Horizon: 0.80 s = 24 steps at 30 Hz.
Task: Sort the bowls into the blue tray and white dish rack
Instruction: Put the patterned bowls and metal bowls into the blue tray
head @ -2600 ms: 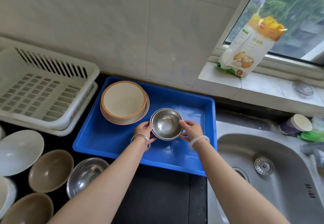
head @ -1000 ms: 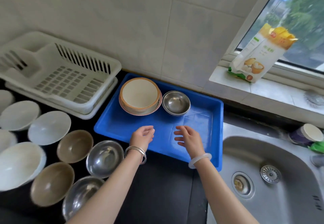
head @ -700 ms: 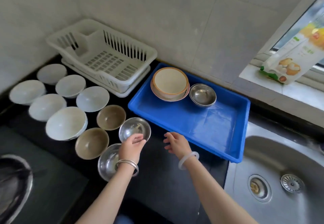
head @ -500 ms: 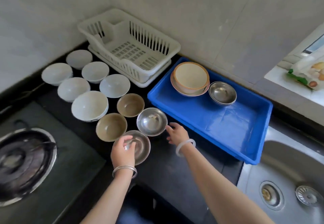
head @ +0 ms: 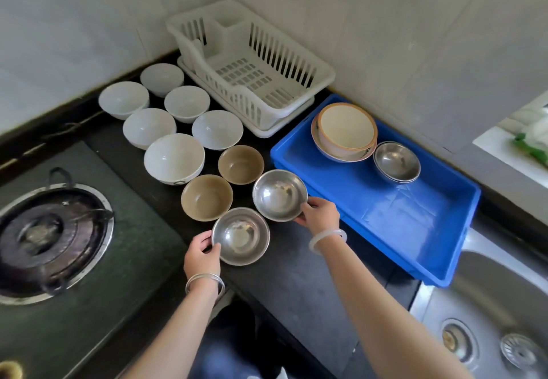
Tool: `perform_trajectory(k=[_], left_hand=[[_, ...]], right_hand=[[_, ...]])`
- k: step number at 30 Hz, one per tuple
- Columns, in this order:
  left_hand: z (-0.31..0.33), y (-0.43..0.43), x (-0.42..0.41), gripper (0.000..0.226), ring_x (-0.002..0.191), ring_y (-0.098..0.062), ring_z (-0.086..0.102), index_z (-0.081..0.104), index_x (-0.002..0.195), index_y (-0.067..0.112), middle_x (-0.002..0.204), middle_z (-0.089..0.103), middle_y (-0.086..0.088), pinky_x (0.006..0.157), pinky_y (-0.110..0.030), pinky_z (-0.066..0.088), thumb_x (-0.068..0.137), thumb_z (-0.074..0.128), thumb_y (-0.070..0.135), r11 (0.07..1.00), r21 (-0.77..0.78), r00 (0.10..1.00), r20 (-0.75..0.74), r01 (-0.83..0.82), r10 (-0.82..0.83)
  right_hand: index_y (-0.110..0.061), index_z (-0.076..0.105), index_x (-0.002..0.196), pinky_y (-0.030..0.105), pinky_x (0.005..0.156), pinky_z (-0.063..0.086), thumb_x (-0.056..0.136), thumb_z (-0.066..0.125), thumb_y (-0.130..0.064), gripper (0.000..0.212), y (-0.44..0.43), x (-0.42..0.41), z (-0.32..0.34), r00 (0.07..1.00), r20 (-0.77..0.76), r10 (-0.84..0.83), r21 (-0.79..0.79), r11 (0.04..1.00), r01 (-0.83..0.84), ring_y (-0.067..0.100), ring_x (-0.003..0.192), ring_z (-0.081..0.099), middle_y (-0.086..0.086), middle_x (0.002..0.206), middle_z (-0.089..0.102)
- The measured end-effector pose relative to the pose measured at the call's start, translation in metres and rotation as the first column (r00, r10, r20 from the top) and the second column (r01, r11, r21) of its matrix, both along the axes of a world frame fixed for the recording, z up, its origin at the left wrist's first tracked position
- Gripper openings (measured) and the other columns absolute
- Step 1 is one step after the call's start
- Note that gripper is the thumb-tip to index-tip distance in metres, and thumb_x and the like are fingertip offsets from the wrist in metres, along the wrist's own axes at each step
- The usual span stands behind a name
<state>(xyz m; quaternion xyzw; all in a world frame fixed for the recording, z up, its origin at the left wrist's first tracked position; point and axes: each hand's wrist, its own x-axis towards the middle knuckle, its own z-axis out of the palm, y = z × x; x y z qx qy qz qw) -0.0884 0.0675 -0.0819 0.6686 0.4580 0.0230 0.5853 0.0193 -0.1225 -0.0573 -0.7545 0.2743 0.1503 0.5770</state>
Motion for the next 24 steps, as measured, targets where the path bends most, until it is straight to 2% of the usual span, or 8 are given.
perform_trajectory(k=[2, 6, 11, 15, 19, 24], left_hand=[[-0.003, 0.001, 0.001, 0.028, 0.103, -0.027, 0.062, 0.063, 0.108, 0.012, 0.113, 0.066, -0.012, 0.093, -0.044, 0.051, 0.084, 0.058, -0.001, 0.999, -0.049, 1.0, 0.013, 0.021, -0.02], [-0.005, -0.002, 0.003, 0.021, 0.096, -0.025, 0.063, 0.063, 0.105, 0.009, 0.109, 0.066, -0.014, 0.083, -0.035, 0.052, 0.087, 0.056, 0.001, 0.98, -0.197, 0.997, 0.073, 0.034, -0.02], [-0.005, -0.001, 0.006, 0.023, 0.084, -0.018, 0.062, 0.063, 0.11, 0.006, 0.101, 0.065, -0.012, 0.083, -0.033, 0.05, 0.094, 0.047, 0.012, 0.945, -0.327, 0.995, 0.088, -0.013, 0.044], [-0.007, 0.002, 0.006, 0.024, 0.089, -0.022, 0.064, 0.063, 0.108, 0.005, 0.092, 0.067, -0.006, 0.081, -0.032, 0.051, 0.093, 0.05, 0.019, 0.927, -0.374, 0.993, 0.088, -0.043, 0.082], [-0.008, 0.004, 0.003, 0.026, 0.095, -0.023, 0.064, 0.064, 0.113, 0.003, 0.103, 0.067, -0.012, 0.085, -0.033, 0.051, 0.089, 0.057, 0.009, 0.94, -0.339, 0.995, 0.095, 0.049, -0.018], [-0.009, 0.005, 0.003, 0.026, 0.09, -0.021, 0.064, 0.065, 0.111, 0.005, 0.102, 0.067, -0.011, 0.082, -0.03, 0.051, 0.086, 0.059, 0.003, 0.948, -0.303, 0.994, 0.079, 0.101, -0.081]], right_hand=[[-0.001, 0.069, 0.08, 0.016, 0.055, 0.055, 0.085, 0.058, -0.005, 0.013, -0.001, -0.008, 0.012, 0.999, 0.044, 0.019, 0.028, 0.999, -0.02, 0.016, 0.07, 0.071, 0.008, 0.073, 0.07], [-0.015, 0.071, 0.08, 0.019, 0.059, 0.057, 0.085, 0.063, -0.009, 0.011, 0.004, -0.025, 0.029, 0.992, 0.045, 0.115, 0.068, 0.991, -0.118, 0.015, 0.073, 0.073, 0.007, 0.08, 0.074], [-0.021, 0.068, 0.079, 0.022, 0.062, 0.059, 0.085, 0.062, -0.013, 0.012, 0.019, -0.043, 0.026, 0.968, -0.012, 0.25, -0.105, 0.963, -0.25, 0.011, 0.066, 0.071, 0.002, 0.08, 0.071], [-0.018, 0.069, 0.081, 0.028, 0.07, 0.06, 0.085, 0.06, -0.014, 0.01, 0.027, -0.051, 0.017, 0.953, -0.037, 0.301, -0.235, 0.924, -0.301, 0.013, 0.065, 0.071, 0.003, 0.077, 0.071], [-0.016, 0.07, 0.089, 0.026, 0.069, 0.058, 0.086, 0.06, -0.017, 0.011, 0.029, -0.053, 0.012, 0.944, -0.066, 0.323, -0.284, 0.901, -0.328, 0.015, 0.069, 0.07, 0.004, 0.079, 0.071], [-0.02, 0.066, 0.094, 0.027, 0.07, 0.055, 0.085, 0.06, -0.019, 0.011, 0.028, -0.054, 0.004, 0.939, -0.083, 0.333, -0.327, 0.881, -0.341, 0.017, 0.076, 0.067, 0.0, 0.085, 0.069]])
